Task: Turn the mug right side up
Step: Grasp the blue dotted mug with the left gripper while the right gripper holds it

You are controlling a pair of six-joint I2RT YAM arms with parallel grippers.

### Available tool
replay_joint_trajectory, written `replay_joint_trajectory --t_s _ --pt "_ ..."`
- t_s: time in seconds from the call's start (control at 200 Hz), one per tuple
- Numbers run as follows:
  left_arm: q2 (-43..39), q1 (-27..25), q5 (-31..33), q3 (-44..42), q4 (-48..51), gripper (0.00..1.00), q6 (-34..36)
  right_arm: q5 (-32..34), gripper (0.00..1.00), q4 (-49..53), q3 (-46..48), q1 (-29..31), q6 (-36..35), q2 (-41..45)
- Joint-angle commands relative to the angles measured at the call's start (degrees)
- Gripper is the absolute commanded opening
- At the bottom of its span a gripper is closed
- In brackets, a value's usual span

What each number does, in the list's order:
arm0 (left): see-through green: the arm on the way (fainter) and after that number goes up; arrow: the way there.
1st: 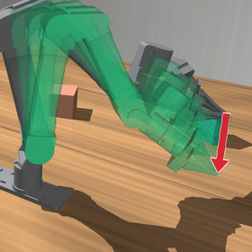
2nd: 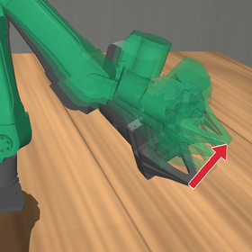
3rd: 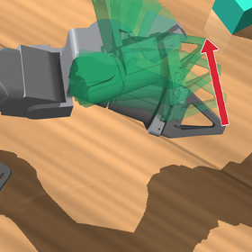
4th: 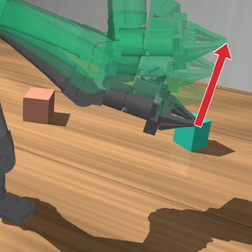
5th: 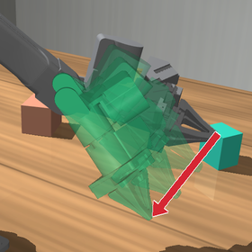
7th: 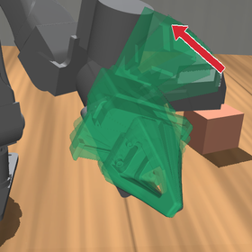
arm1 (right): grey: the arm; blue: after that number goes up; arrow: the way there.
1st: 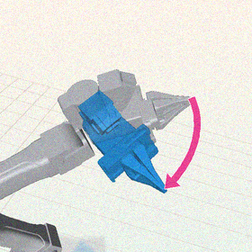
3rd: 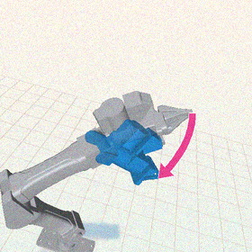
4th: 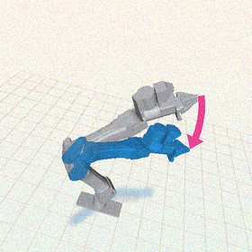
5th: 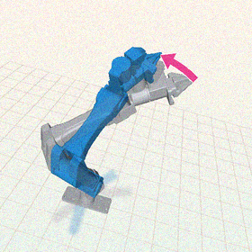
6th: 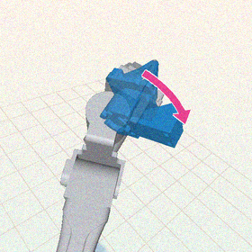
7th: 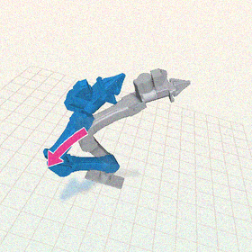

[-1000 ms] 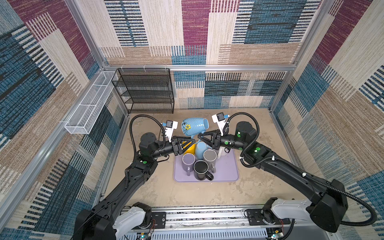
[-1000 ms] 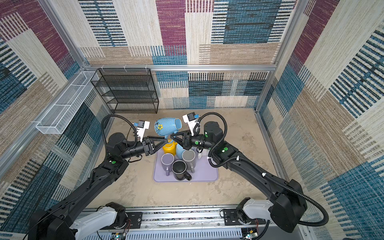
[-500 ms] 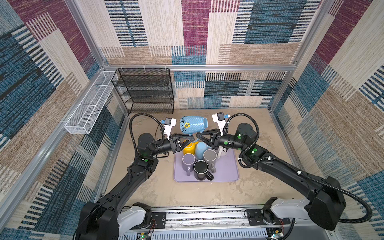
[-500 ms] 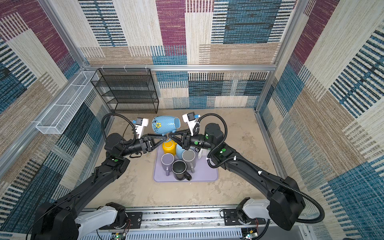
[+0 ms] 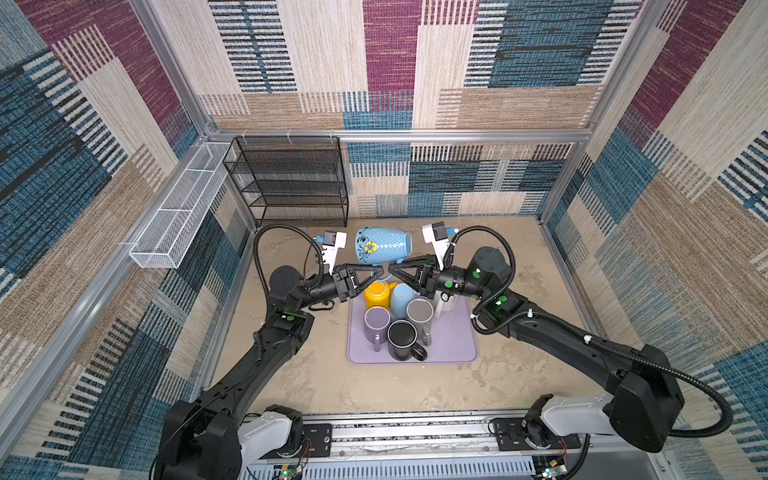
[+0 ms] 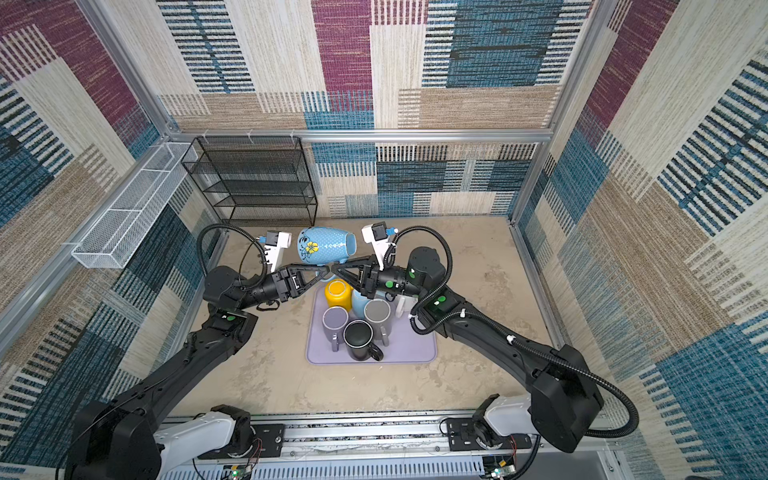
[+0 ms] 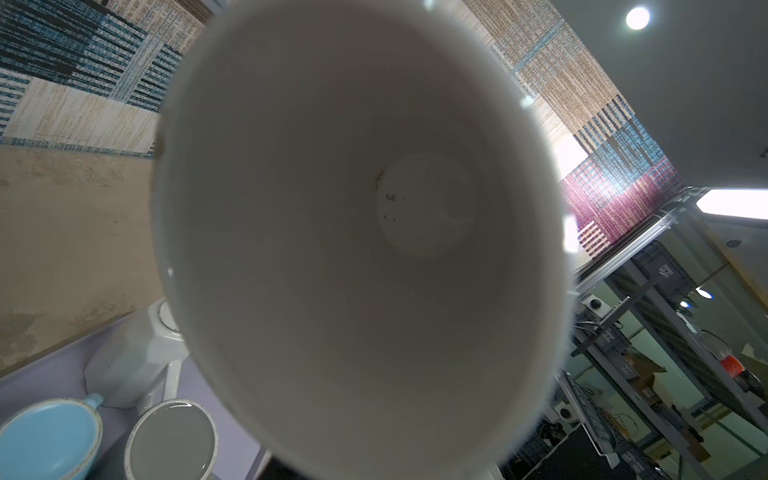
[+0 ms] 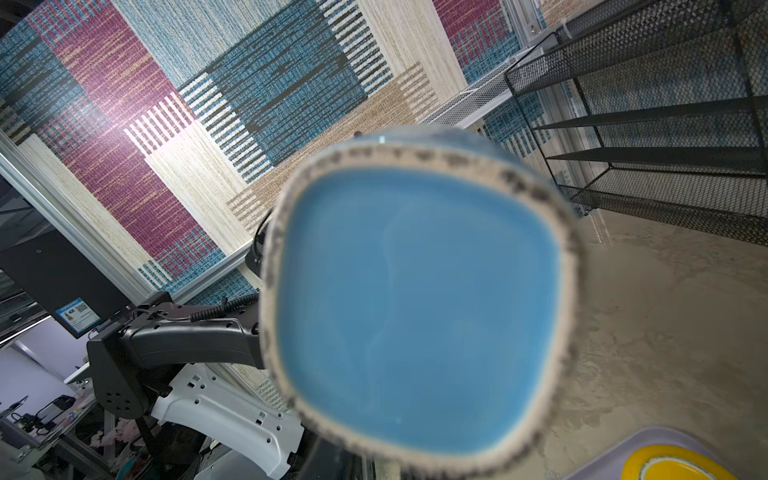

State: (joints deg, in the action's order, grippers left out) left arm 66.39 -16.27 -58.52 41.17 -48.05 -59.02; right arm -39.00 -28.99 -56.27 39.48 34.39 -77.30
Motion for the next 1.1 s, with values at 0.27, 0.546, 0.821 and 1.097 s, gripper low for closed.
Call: replay_joint_trajectory --t_s 0.27,0.546,0.821,1.097 --pt "1.1 0.1 -3.3 1.3 -15.5 0.22 -7.2 -3.9 0.0 -0.1 0.5 0.3 -0.6 -2.7" --pt "0.8 0.3 -3.6 1.3 -15.7 0.11 -7.2 -4.2 0.0 -0.9 0.5 0.4 -0.3 -3.9" --pt "1.0 0.7 -2.6 1.4 -15.8 0.0 -7.2 -4.1 0.0 1.7 -0.2 0.3 -1.3 -4.1" --pt "0.8 0.7 -1.9 1.4 -14.9 0.0 -6.6 -2.9 0.29 4.2 -1.0 0.3 -2.7 -3.6"
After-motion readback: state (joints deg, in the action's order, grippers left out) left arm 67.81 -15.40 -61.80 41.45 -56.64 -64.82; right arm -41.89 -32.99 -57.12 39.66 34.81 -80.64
